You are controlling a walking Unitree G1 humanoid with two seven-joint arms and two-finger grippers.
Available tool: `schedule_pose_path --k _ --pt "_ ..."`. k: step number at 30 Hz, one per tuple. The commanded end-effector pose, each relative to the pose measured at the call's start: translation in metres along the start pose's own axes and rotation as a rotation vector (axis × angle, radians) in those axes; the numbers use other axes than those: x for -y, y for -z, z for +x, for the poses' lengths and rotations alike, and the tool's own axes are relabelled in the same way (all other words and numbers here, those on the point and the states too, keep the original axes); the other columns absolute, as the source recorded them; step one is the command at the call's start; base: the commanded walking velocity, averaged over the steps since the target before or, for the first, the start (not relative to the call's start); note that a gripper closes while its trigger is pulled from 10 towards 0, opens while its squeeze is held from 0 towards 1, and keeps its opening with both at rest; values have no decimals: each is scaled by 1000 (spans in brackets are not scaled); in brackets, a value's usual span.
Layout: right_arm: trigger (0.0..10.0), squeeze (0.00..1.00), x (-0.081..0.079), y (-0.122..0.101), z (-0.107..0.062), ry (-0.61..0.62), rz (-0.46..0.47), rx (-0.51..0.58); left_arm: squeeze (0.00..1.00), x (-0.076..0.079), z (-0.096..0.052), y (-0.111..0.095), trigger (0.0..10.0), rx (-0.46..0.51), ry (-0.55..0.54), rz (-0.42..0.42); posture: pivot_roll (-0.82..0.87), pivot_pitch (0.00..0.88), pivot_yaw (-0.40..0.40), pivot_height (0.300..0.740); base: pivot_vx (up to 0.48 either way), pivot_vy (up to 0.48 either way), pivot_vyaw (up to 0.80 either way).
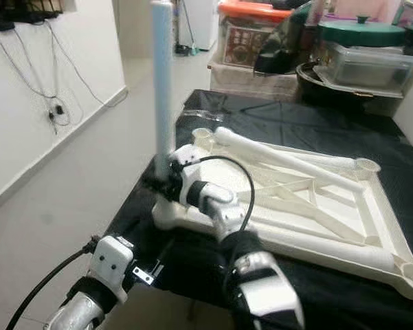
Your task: Building children table
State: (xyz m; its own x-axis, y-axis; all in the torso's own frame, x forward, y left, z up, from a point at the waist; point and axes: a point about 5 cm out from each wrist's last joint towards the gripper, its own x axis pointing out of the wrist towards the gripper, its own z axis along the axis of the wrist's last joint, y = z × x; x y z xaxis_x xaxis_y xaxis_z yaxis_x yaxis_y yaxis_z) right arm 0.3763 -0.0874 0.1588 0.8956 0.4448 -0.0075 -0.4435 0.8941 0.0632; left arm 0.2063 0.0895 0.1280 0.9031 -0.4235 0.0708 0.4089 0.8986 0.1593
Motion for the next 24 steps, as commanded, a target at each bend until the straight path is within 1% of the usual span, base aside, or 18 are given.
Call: schedule_pose_path --k 1,3,4,5,7,9,10,11,12,13,14,15,17,18,19,21,23,24 --pt "0 0 27 1 -10 212 11 5 0 -1 0 2 10000 -14 3 2 120 0 -54 740 0 0 0" --pt "0 0 34 4 -21 424 -26 13 0 -1 0 2 10000 -15 4 4 115 0 -53 740 0 0 0" --pt "0 0 34 4 -21 424 -26 13 0 -1 0 2 10000 -15 4 4 115 0 -53 740 0 0 0" --pt "0 0 34 6 -28 541 -24 14 0 -1 0 3 10000 -16 4 5 115 0 -51 740 0 0 0" --pt "0 0 31 11 -38 686 6 11 0 -2 -1 3 10000 -16 4 7 123 0 -54 740 0 0 0" --pt "0 0 31 11 -38 686 6 11 0 -2 -1 3 10000 -16 4 7 123 0 -54 740 0 0 0" --pt "0 0 27 13 -40 731 45 2 0 -2 -1 3 10000 -16 4 8 123 0 -54 740 0 0 0" --pt "0 0 27 13 -40 731 45 2 0 -2 -1 3 10000 -16 4 8 123 0 -54 740 0 0 0" --pt "0 0 17 15 -39 741 81 0 0 -2 -1 3 10000 -17 3 8 120 0 -56 740 0 0 0" --pt "0 0 17 15 -39 741 81 0 0 -2 -1 3 10000 -17 3 8 120 0 -56 740 0 0 0" --pt "0 0 7 16 -36 747 114 2 0 -2 -1 3 10000 -17 3 8 119 0 -52 740 0 0 0" --pt "10000 0 -2 15 -32 708 122 15 0 -1 -1 3 10000 -16 3 8 122 0 -56 740 0 0 0" --pt "10000 0 -7 14 -29 680 123 25 0 -1 0 3 10000 -16 3 8 122 0 -56 740 0 0 0" --pt "10000 1000 -11 12 -28 650 111 40 0 -2 0 3 10000 -16 2 7 119 0 -55 740 0 0 0" --pt "10000 1000 -13 11 -26 608 112 51 0 -2 0 3 10000 -16 2 7 118 0 -55 740 0 0 0" --pt "10000 1000 -14 10 -26 590 114 55 0 -1 0 3 10000 -16 2 6 118 0 -55 740 0 0 0" --pt "10000 965 -13 7 -25 560 95 79 0 -2 0 3 10000 -16 2 6 116 0 -55 740 0 0 0" --pt "10000 0 -6 -1 -21 451 81 132 0 -2 1 3 10000 -19 0 0 116 0 -55 740 0 0 0"
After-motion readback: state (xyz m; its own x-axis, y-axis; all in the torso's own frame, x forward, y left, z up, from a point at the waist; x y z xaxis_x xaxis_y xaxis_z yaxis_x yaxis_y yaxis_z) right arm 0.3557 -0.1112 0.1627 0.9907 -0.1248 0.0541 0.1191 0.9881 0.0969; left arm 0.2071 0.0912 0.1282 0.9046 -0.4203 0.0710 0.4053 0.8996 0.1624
